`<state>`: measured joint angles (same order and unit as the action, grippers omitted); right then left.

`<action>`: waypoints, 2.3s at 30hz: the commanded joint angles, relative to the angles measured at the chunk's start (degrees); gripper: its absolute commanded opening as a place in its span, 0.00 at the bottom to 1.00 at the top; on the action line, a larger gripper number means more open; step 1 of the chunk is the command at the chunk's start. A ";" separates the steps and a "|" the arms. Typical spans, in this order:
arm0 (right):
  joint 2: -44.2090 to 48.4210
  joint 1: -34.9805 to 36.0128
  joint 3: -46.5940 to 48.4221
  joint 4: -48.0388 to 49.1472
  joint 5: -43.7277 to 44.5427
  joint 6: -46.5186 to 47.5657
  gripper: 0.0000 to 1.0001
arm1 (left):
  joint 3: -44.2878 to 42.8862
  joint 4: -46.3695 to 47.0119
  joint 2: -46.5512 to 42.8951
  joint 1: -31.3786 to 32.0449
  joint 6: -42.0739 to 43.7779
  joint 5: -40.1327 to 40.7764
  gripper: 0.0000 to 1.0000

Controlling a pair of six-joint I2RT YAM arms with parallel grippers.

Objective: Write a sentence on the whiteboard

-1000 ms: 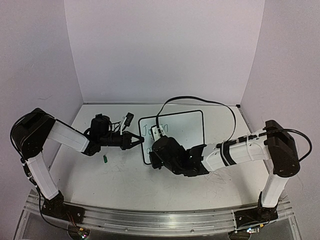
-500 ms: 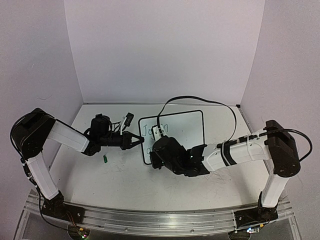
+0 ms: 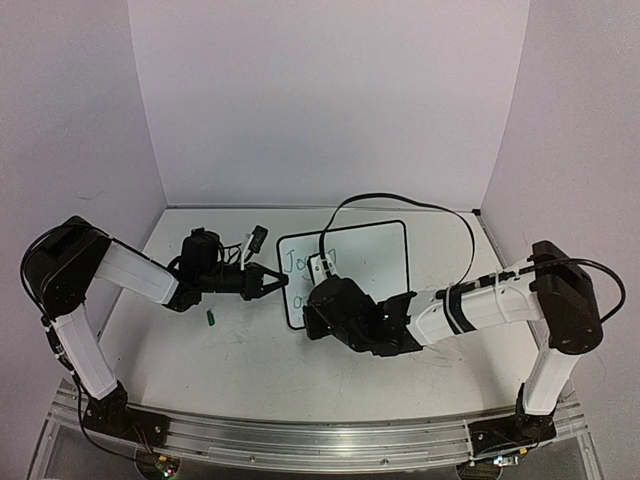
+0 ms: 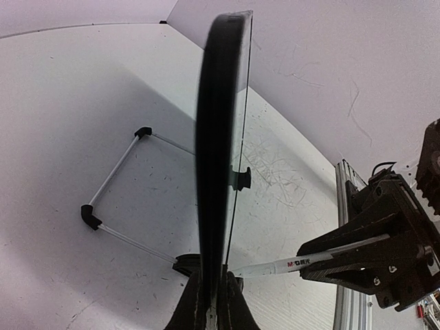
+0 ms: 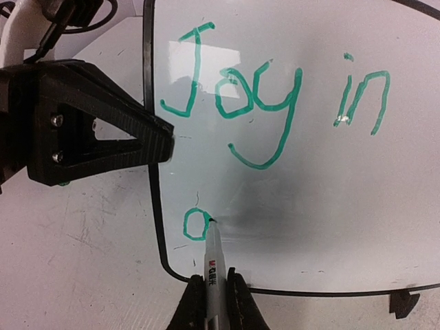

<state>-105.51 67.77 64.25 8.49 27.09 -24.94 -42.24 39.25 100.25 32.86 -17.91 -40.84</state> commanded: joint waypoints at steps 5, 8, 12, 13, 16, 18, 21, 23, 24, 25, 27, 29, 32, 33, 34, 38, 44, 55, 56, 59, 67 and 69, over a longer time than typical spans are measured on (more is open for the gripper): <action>0.49 -0.97 -0.75 -0.40 0.69 -1.05 0.00 | -0.99 1.18 -0.32 0.71 1.19 -1.26 0.00; 0.46 -0.91 -0.99 -0.38 0.66 -1.35 0.00 | -0.98 1.15 -0.37 0.71 1.21 -1.26 0.00; 0.40 -0.82 -1.21 -0.40 0.39 -1.65 0.00 | -0.94 1.18 -0.40 0.71 1.21 -1.30 0.00; 0.33 -0.80 -1.29 -0.45 0.28 -1.81 0.00 | -0.99 1.17 -0.40 0.71 1.21 -1.22 0.00; 0.22 -0.65 -1.52 -0.52 0.17 -2.03 0.00 | -0.98 1.11 -0.40 0.71 1.21 -1.20 0.00; 0.16 -0.57 -1.67 -0.59 0.19 -2.18 0.00 | -0.96 1.08 -0.39 0.71 1.21 -1.17 0.00; 0.26 -0.52 -1.84 -0.64 0.10 -2.52 0.00 | -0.98 1.10 -0.40 0.71 1.22 -1.17 0.00; 0.35 -0.45 -1.85 -0.75 0.00 -2.57 0.00 | -0.99 1.10 -0.34 0.71 1.21 -1.17 0.00; 0.34 -0.42 -1.77 -0.74 0.05 -2.57 0.00 | -1.01 1.09 -0.32 0.72 1.21 -1.17 0.00; 0.37 -0.44 -1.70 -0.80 0.08 -2.57 0.00 | -1.07 1.08 -0.32 0.73 1.21 -1.17 0.00; 0.36 -0.40 -1.77 -1.01 0.04 -2.78 0.00 | -1.00 1.08 -0.26 0.71 1.25 -1.20 0.00; 0.41 -0.36 -2.04 -1.10 -0.05 -3.02 0.00 | -1.00 1.01 -0.41 0.71 1.30 -1.11 0.00; 0.49 -0.24 -2.07 -1.18 -0.07 -3.18 0.00 | -1.00 0.98 -0.49 0.71 1.30 -1.07 0.00; 0.46 -0.20 -2.01 -1.17 -0.09 -3.19 0.00 | -0.98 1.00 -0.47 0.71 1.31 -1.09 0.00; 0.43 -0.19 -1.89 -1.16 -0.14 -3.15 0.00 | -0.99 1.01 -0.47 0.71 1.31 -1.11 0.00; 0.38 -0.04 -1.84 -1.36 -0.05 -3.27 0.00 | -0.93 0.92 -0.58 0.71 1.37 -1.09 0.00; 0.52 0.00 -1.04 -1.37 0.15 -2.74 0.00 | -1.00 0.91 -0.58 0.71 1.39 -1.08 0.00; 7.93 -0.38 -5.11 1.88 0.84 -3.19 0.00 | -1.03 0.83 -0.49 0.75 1.39 -1.12 0.00; 7.71 -0.56 -4.93 1.95 0.92 -3.09 0.00 | -1.06 0.83 -0.49 0.73 1.39 -1.11 0.00; 6.86 -0.79 -3.76 2.53 0.46 -2.18 0.00 | -0.94 0.83 -0.64 0.71 1.39 -1.00 0.00; 5.13 -0.90 -2.82 2.76 -0.21 -1.78 0.00 | -0.90 0.72 -0.98 0.71 1.48 -0.94 0.00; 4.53 -0.90 -2.45 2.79 -0.78 -1.78 0.00 | -0.99 0.72 -0.92 0.71 1.48 -1.02 0.00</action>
<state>-99.43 67.02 59.46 9.93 26.27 -27.11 -42.24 39.09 100.25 33.08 -17.78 -41.39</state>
